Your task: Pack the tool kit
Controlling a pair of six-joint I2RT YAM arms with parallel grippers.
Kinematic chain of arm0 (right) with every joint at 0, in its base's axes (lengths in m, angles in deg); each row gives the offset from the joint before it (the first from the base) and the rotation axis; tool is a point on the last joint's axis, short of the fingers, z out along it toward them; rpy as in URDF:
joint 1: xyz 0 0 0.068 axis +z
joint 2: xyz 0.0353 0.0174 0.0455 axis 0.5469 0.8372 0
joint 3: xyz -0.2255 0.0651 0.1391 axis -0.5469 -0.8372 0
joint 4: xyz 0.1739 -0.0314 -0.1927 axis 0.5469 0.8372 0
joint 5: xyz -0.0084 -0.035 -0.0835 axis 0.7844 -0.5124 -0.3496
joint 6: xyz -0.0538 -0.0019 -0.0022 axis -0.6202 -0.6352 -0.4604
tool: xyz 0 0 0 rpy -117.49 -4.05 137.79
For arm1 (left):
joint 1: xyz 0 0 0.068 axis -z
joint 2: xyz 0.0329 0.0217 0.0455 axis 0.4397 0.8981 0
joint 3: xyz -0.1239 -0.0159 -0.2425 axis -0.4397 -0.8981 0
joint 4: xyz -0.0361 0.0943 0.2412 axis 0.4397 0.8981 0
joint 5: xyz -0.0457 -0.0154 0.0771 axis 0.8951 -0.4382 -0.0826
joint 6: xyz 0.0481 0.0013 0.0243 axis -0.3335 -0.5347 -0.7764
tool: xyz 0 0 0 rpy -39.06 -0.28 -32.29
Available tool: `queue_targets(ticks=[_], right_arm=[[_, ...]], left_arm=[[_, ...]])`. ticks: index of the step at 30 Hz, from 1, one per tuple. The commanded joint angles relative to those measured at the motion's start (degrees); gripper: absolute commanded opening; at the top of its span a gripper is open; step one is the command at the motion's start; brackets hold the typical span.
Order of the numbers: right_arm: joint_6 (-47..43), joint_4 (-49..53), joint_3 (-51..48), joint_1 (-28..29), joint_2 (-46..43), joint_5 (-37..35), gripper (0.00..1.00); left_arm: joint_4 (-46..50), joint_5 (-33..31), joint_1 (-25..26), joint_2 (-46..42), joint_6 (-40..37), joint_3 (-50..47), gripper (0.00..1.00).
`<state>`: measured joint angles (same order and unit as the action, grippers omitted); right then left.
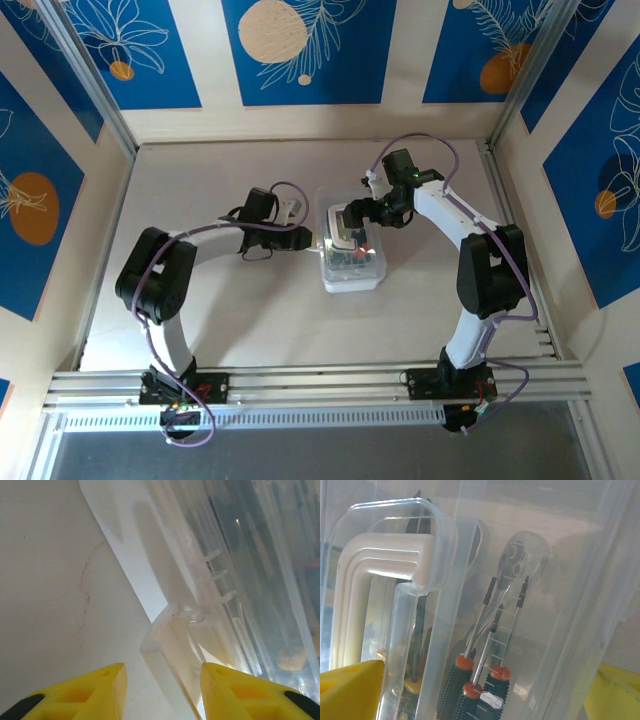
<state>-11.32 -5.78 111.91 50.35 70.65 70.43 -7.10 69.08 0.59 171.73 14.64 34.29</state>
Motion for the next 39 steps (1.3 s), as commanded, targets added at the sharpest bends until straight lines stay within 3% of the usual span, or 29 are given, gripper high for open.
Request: queue_targets(ticks=[1,14,20,29,33,39], right_arm=[[-1.4,1.2,-0.1,1.1,2.3,2.2,0.96],[-1.4,1.2,-0.6,0.9,2.1,1.9,0.96],[-1.3,1.2,-0.9,0.9,1.9,1.9,0.96],[-1.2,1.0,-1.3,1.0,2.0,2.1,0.96],[-1.3,1.0,-1.4,0.9,2.0,2.0,0.96],[-1.4,1.2,-1.4,0.8,2.5,1.6,0.96]], left_arm=[[-0.9,1.7,0.0,0.4,0.8,2.0,0.39],[-0.8,2.0,-0.2,-1.3,1.5,2.0,0.18],[1.2,1.1,-0.9,-3.3,0.9,1.8,0.16],[2.7,0.7,-1.6,-5.2,0.2,1.8,0.17],[0.5,2.1,-1.6,-4.8,1.3,1.4,0.30],[-5.9,5.9,-1.2,-4.3,4.1,0.1,0.34]])
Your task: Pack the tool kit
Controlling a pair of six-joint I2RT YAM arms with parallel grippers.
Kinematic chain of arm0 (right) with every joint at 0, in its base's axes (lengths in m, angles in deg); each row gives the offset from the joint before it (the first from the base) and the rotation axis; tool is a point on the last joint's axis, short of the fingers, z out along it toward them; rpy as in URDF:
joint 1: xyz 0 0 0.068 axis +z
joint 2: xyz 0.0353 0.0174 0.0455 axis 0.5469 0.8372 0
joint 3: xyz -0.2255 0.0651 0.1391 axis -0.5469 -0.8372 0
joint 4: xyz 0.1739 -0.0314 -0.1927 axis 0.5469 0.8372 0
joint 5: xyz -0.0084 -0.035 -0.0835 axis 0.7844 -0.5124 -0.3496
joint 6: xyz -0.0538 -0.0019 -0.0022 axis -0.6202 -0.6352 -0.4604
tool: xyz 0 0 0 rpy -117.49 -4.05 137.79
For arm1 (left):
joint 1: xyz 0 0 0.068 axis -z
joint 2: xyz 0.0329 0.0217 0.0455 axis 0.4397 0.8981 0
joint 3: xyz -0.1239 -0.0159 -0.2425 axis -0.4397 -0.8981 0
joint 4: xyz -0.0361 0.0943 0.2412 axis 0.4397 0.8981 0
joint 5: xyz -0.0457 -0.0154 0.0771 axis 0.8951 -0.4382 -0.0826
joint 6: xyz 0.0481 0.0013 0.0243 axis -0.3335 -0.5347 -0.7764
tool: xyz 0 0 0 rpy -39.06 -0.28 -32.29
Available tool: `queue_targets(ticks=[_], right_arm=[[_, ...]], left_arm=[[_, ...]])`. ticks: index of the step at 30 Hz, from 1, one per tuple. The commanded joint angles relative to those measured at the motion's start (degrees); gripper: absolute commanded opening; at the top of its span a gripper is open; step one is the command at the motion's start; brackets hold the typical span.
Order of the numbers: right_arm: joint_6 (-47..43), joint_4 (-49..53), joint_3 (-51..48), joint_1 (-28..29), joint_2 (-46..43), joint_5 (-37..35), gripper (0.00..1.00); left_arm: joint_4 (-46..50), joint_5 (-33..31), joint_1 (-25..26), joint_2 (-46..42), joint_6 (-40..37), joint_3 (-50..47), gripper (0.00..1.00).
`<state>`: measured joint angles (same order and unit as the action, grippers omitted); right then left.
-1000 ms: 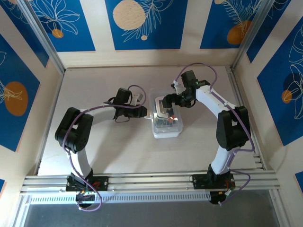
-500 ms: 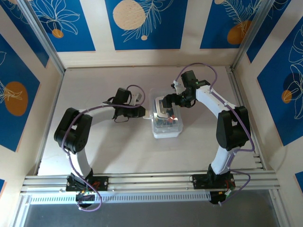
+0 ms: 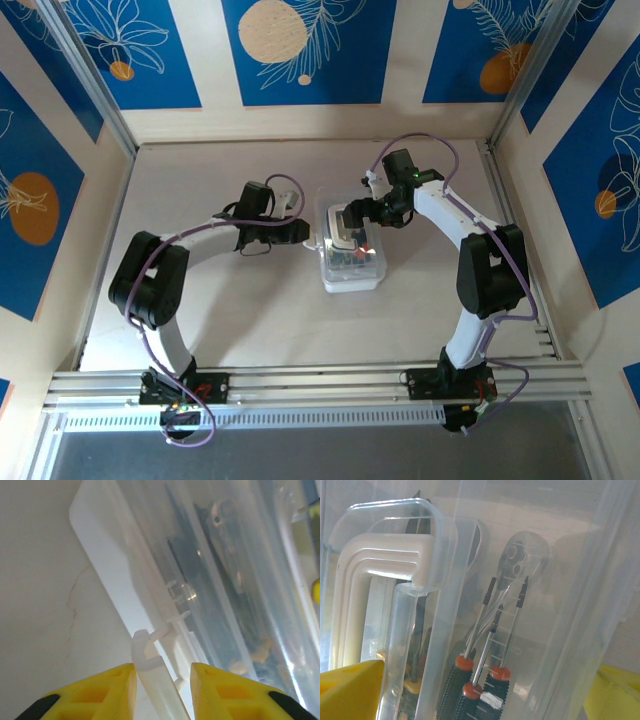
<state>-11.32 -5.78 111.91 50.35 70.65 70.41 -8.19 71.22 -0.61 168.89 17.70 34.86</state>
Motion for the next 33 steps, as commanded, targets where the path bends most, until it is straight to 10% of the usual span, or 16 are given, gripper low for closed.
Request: queue_targets(ticks=[1,33], right_arm=[[-1.4,1.2,-1.4,0.8,2.6,1.7,0.96],[-1.9,2.2,-1.2,0.8,2.8,1.7,0.95]], left_arm=[[-5.6,4.1,0.2,-1.4,1.4,-0.6,0.34],[-16.1,7.0,3.3,4.1,7.6,-1.6,0.36]])
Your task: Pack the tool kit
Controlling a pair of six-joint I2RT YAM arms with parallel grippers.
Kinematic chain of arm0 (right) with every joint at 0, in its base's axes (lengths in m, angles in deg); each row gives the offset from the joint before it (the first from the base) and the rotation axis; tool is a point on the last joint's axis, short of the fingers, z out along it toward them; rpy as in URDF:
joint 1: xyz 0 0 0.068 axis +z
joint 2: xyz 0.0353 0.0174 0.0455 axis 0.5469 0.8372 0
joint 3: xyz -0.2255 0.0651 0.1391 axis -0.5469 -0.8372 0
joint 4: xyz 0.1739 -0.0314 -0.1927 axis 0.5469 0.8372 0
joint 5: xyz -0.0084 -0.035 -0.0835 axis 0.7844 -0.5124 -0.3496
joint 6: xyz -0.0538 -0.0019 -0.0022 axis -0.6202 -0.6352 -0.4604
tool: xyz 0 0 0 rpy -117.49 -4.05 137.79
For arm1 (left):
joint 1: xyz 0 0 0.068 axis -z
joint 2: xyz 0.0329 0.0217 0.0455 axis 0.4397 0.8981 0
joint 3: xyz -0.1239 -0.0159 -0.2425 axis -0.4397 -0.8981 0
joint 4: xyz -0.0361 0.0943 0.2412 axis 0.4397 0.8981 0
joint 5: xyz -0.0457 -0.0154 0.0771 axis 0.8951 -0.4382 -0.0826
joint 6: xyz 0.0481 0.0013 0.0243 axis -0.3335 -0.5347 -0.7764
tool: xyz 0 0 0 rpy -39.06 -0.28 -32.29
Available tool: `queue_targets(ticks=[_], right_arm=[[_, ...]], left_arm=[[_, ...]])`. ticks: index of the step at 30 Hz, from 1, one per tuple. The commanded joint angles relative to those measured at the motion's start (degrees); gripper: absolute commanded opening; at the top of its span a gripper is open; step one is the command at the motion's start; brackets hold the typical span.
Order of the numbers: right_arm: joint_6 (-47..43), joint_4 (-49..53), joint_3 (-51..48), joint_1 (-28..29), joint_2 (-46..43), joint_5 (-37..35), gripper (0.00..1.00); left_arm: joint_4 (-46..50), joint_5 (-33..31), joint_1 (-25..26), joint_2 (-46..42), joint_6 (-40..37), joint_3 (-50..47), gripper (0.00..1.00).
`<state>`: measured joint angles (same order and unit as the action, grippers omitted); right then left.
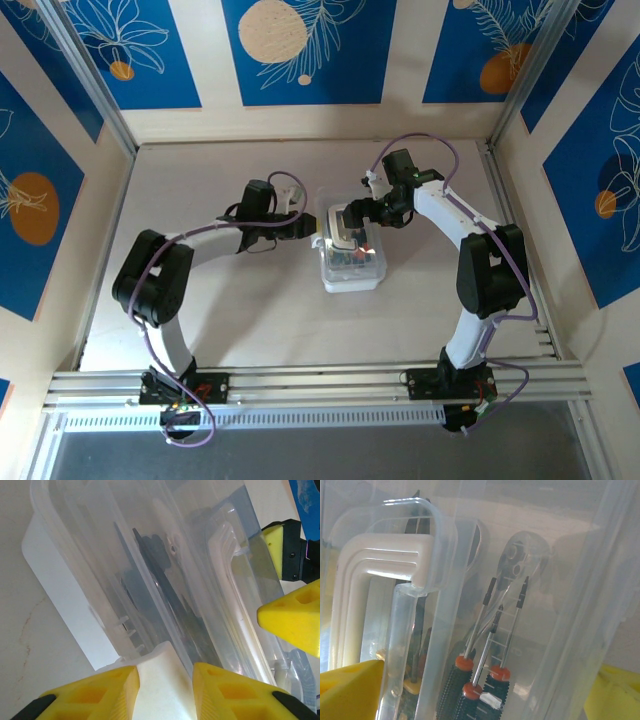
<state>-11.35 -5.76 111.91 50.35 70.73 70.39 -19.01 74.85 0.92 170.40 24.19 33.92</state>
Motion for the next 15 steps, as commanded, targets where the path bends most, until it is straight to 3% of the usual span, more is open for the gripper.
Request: queue_targets(ticks=[1,15], right_arm=[[-1.9,2.4,-1.2,0.8,2.8,1.6,0.95],[-1.9,2.9,-0.4,0.8,3.2,1.8,0.95]], left_arm=[[-5.8,3.5,1.8,2.7,1.4,-1.0,0.36],[-10.9,4.3,2.0,4.7,4.2,-2.4,0.36]])
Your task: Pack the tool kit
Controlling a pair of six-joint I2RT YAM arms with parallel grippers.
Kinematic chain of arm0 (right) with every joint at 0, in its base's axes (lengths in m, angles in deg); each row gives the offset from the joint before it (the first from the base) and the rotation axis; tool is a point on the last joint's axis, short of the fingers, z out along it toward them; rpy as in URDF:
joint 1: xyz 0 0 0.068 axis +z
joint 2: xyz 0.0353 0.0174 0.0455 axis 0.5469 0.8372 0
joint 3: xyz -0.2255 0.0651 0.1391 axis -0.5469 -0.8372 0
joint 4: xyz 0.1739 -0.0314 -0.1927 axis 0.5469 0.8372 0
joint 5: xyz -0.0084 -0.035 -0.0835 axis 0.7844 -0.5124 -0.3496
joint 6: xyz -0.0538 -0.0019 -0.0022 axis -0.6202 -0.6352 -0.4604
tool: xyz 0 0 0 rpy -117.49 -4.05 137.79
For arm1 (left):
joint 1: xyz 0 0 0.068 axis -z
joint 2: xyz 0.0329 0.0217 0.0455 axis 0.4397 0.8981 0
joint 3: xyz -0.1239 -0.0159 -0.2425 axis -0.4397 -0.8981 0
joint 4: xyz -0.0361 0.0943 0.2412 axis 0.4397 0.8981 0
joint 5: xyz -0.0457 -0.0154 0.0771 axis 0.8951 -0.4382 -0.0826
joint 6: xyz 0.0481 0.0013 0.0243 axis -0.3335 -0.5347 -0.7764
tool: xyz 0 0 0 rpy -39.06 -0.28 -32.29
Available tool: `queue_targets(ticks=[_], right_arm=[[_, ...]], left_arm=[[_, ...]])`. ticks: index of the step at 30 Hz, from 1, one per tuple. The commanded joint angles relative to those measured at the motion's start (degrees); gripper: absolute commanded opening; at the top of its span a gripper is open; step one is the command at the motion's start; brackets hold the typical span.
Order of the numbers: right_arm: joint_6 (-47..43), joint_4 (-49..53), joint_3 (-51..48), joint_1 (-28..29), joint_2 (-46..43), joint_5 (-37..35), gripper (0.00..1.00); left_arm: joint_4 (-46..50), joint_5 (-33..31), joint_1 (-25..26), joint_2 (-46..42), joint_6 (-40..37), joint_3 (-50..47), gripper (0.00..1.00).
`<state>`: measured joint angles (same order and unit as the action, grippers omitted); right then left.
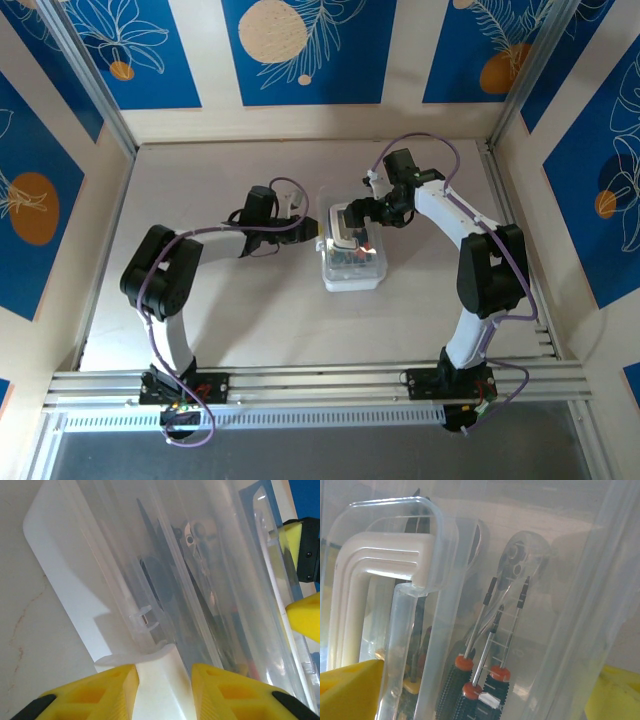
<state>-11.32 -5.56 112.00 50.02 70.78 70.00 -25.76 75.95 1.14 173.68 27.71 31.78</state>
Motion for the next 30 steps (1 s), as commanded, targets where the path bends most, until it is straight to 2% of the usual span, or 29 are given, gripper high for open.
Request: queue_targets(ticks=[1,9,16,24,27,30], right_arm=[[-2.0,2.8,-0.6,1.2,3.2,2.2,0.95],[-1.7,2.3,-1.1,1.3,3.5,3.2,0.95],[1.4,-2.0,-3.4,2.2,3.1,10.0,0.94],[4.8,-6.3,-6.3,3.1,3.2,14.7,0.94],[5.2,-6.3,-6.7,2.7,2.4,13.6,0.94],[4.9,-5.7,-6.1,0.4,-0.3,12.6,0.97]], left_arm=[[-4.4,3.1,1.8,1.5,0.7,-0.3,0.36],[-8.9,3.0,2.0,2.9,2.6,-2.4,0.36],[-20.3,3.8,2.5,5.8,7.8,-6.6,0.36],[-26.7,3.8,3.3,8.0,9.8,-8.5,0.35],[-27.5,3.8,3.2,7.7,10.1,-8.7,0.35],[-20.1,2.6,2.2,3.6,5.9,-7.5,0.35]])
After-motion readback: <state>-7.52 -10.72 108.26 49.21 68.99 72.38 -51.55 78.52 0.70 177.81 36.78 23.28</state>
